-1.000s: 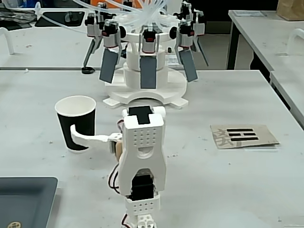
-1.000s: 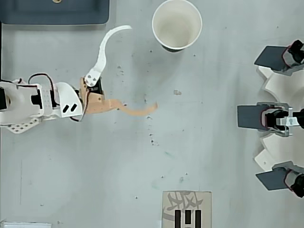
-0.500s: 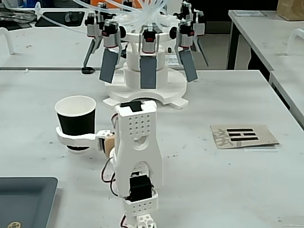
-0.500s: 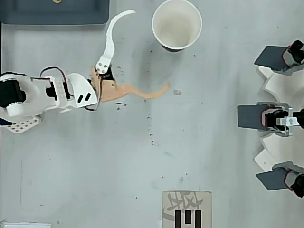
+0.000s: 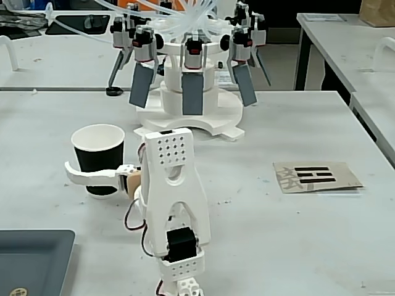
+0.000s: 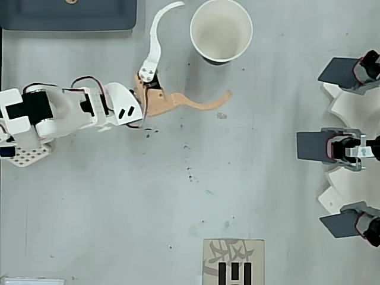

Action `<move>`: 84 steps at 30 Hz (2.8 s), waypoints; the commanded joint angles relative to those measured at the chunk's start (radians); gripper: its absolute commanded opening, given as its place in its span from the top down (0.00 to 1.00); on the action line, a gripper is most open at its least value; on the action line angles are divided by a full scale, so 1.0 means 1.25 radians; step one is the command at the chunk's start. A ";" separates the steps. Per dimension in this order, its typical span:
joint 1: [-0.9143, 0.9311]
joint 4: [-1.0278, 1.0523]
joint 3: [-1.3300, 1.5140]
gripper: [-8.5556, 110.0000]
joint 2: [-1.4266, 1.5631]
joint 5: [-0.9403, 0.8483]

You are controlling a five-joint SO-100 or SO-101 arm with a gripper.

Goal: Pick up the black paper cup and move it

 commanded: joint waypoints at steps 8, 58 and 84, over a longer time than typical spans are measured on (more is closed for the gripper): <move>-0.042 0.005 -0.183 0.46 -0.096 -0.001; -0.077 0.074 -0.310 0.72 -0.168 0.001; -0.075 0.072 -0.220 0.87 -0.066 -0.016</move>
